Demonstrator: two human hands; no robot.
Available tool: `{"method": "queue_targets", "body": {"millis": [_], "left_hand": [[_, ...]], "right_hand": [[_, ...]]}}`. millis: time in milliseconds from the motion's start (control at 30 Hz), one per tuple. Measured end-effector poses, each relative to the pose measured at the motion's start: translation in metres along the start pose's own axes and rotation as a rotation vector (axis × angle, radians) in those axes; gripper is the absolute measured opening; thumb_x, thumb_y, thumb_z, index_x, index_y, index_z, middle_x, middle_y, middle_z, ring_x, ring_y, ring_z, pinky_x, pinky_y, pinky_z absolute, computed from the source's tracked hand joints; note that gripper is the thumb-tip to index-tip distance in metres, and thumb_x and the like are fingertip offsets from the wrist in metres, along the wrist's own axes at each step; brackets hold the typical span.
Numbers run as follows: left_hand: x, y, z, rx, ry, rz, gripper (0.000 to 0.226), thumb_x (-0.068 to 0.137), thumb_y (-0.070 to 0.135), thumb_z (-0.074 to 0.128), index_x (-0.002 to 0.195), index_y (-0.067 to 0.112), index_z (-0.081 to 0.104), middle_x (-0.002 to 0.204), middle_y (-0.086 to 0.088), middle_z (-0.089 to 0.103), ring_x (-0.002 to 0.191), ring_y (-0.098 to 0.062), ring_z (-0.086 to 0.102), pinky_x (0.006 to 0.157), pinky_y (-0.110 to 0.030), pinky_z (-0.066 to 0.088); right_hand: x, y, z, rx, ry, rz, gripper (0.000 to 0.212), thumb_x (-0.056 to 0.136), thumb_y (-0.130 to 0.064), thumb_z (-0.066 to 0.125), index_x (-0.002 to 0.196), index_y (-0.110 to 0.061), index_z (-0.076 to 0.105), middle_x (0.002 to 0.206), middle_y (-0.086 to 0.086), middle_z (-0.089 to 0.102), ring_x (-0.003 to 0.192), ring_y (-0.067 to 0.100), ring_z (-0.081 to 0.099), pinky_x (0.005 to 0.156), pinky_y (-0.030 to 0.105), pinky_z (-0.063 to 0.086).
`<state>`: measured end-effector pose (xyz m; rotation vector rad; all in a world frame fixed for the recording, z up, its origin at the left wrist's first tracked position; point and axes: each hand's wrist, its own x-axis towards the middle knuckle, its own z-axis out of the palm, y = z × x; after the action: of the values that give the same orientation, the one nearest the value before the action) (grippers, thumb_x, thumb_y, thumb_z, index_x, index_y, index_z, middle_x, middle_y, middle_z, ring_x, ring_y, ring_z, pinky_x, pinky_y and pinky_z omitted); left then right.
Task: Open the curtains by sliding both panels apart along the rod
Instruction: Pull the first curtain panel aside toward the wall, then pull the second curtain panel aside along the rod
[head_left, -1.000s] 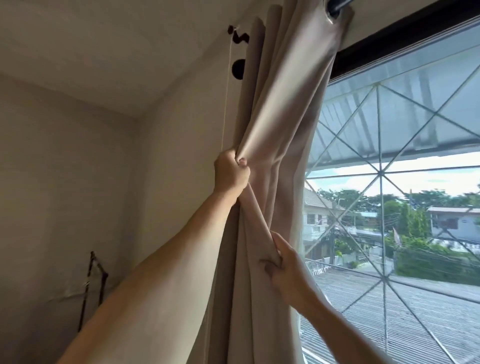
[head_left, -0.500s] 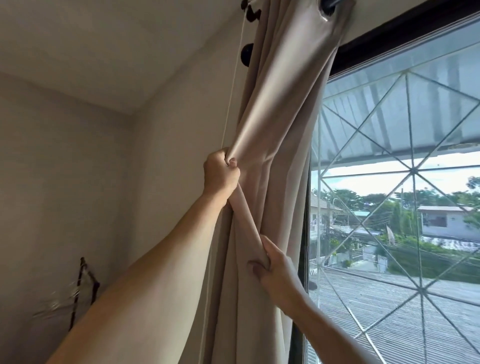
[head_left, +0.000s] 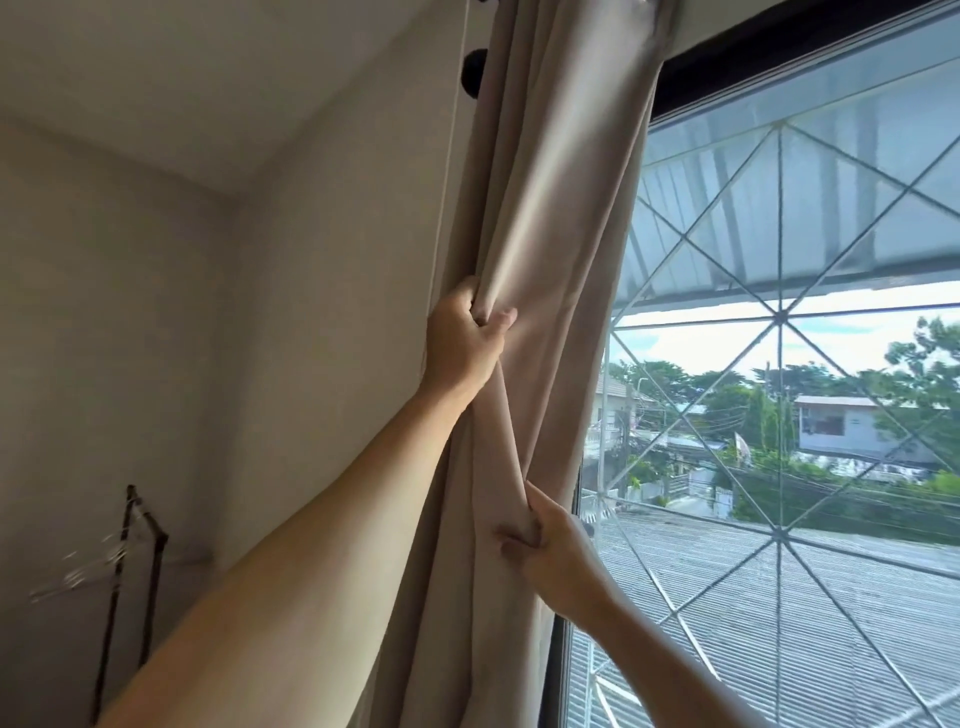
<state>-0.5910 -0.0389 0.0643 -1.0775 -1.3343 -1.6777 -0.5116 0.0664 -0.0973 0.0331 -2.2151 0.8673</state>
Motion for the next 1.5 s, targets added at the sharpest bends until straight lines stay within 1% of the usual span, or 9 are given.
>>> {"method": "queue_targets", "body": {"millis": [100, 233, 367, 533, 733, 900, 1067, 1333, 1500], "left_hand": [[-0.012, 0.008, 0.006, 0.021, 0.031, 0.045, 0.037, 0.077, 0.011, 0.073, 0.112, 0.014, 0.061, 0.096, 0.001, 0.071, 0.084, -0.009, 0.066, 0.076, -0.024, 0.051], [-0.029, 0.027, 0.015, 0.208, 0.15, 0.126, 0.078, 0.074, 0.015, 0.078, 0.142, 0.006, 0.04, 0.135, -0.015, 0.053, 0.125, -0.027, 0.048, 0.106, -0.037, 0.038], [-0.046, 0.062, 0.023, 0.524, 0.18, 0.387, 0.064, 0.083, 0.019, 0.069, 0.139, 0.0, 0.043, 0.147, -0.022, 0.041, 0.137, -0.038, 0.034, 0.11, -0.05, 0.032], [-0.067, 0.105, 0.049, 0.786, 0.082, 0.484, 0.056, 0.094, 0.031, 0.052, 0.143, 0.007, 0.04, 0.155, -0.017, 0.029, 0.144, -0.033, 0.023, 0.113, -0.056, 0.021], [-0.083, 0.149, 0.097, 0.563, 0.047, 0.41, 0.05, 0.099, 0.033, 0.042, 0.142, 0.007, 0.042, 0.156, -0.015, 0.028, 0.145, -0.03, 0.021, 0.115, -0.059, 0.014], [-0.112, 0.195, 0.152, 0.306, 0.037, 0.398, 0.045, 0.097, 0.031, 0.045, 0.134, 0.006, 0.048, 0.141, -0.014, 0.049, 0.134, -0.031, 0.037, 0.11, -0.047, 0.032], [-0.138, 0.248, 0.212, 0.009, 0.037, 0.324, 0.03, 0.096, 0.025, 0.045, 0.117, 0.006, 0.055, 0.106, -0.015, 0.064, 0.102, -0.033, 0.052, 0.09, -0.035, 0.037], [-0.176, 0.311, 0.291, -0.29, -0.083, 0.316, 0.03, 0.096, 0.027, 0.044, 0.111, 0.004, 0.056, 0.104, -0.015, 0.061, 0.097, -0.029, 0.054, 0.086, -0.034, 0.039], [-0.187, 0.347, 0.311, -0.502, -0.118, 0.3, 0.035, 0.094, 0.031, 0.046, 0.115, 0.005, 0.056, 0.106, -0.014, 0.059, 0.099, -0.026, 0.054, 0.082, -0.025, 0.035]], "right_hand": [[-0.014, 0.001, -0.011, 0.024, -0.068, -0.006, 0.051, 0.066, -0.021, 0.074, 0.112, -0.035, 0.056, 0.092, 0.007, 0.072, 0.078, 0.021, 0.068, 0.072, 0.05, 0.059], [-0.04, -0.004, -0.03, 0.029, -0.146, 0.0, 0.085, 0.058, -0.051, 0.084, 0.133, -0.041, 0.044, 0.123, -0.012, 0.065, 0.109, 0.002, 0.061, 0.096, 0.031, 0.052], [-0.068, -0.014, -0.068, 0.069, -0.108, -0.08, 0.067, 0.068, -0.056, 0.073, 0.129, -0.041, 0.049, 0.12, -0.012, 0.067, 0.105, -0.007, 0.063, 0.082, 0.007, 0.049], [-0.102, -0.021, -0.134, -0.098, 0.097, -0.104, 0.059, 0.065, -0.068, 0.067, 0.117, -0.041, 0.058, 0.107, -0.014, 0.073, 0.1, -0.006, 0.065, 0.091, 0.019, 0.052], [-0.16, -0.023, -0.223, -0.505, 0.299, -0.173, 0.057, 0.069, -0.07, 0.063, 0.113, -0.034, 0.063, 0.11, -0.017, 0.064, 0.105, -0.004, 0.056, 0.089, -0.004, 0.03], [-0.212, -0.03, -0.296, -0.739, 0.474, -0.258, 0.052, 0.078, -0.061, 0.062, 0.113, -0.022, 0.064, 0.131, -0.011, 0.058, 0.127, 0.007, 0.043, 0.107, 0.022, 0.036], [-0.259, -0.051, -0.357, -0.919, 0.623, -0.196, 0.048, 0.082, -0.055, 0.059, 0.117, -0.022, 0.058, 0.151, -0.011, 0.037, 0.141, 0.01, 0.026, 0.114, 0.035, 0.031], [-0.317, -0.082, -0.41, -1.133, 0.978, -0.146, 0.019, 0.085, -0.032, 0.064, 0.098, -0.019, 0.064, 0.095, -0.006, 0.066, 0.094, 0.01, 0.058, 0.087, 0.041, 0.047], [-0.344, -0.095, -0.419, -1.201, 1.172, -0.12, 0.045, 0.077, -0.028, 0.071, 0.114, -0.013, 0.052, 0.118, 0.005, 0.055, 0.114, 0.019, 0.05, 0.097, 0.05, 0.043]]}}
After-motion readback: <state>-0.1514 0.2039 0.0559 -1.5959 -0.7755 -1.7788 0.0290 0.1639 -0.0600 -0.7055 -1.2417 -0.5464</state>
